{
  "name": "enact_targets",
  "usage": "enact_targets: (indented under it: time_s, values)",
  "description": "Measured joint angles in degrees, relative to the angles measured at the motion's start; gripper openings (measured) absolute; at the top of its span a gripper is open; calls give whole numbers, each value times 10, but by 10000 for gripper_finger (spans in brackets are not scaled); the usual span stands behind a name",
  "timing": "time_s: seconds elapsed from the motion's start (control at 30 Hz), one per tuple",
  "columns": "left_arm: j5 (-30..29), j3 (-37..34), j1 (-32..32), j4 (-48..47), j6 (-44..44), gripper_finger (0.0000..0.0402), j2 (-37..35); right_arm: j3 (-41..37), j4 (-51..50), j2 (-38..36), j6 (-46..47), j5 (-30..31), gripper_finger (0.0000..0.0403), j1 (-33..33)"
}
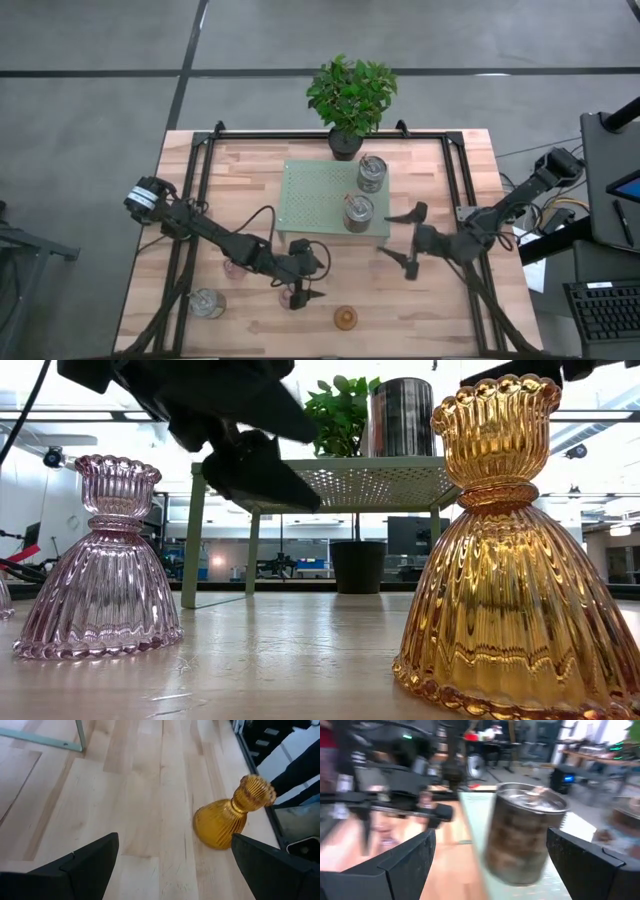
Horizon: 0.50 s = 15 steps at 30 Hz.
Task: Pick & Place candle stick holders
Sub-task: Align the left silver candle with the other silver candle on the shelf
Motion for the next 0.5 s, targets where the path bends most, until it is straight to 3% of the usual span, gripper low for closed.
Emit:
enact_targets:
  time_s: [0.1,0.3,0.5]
  values:
    - [-14,0,0,32,1,385,0,0,1,0,15,-62,368,11]
    - [-21,5,0,93,31,385,0,0,-11,13,119,-97,368,14]
    - [-56,21,0,96,54,361,0,0,-10,13,111,-113,329,28]
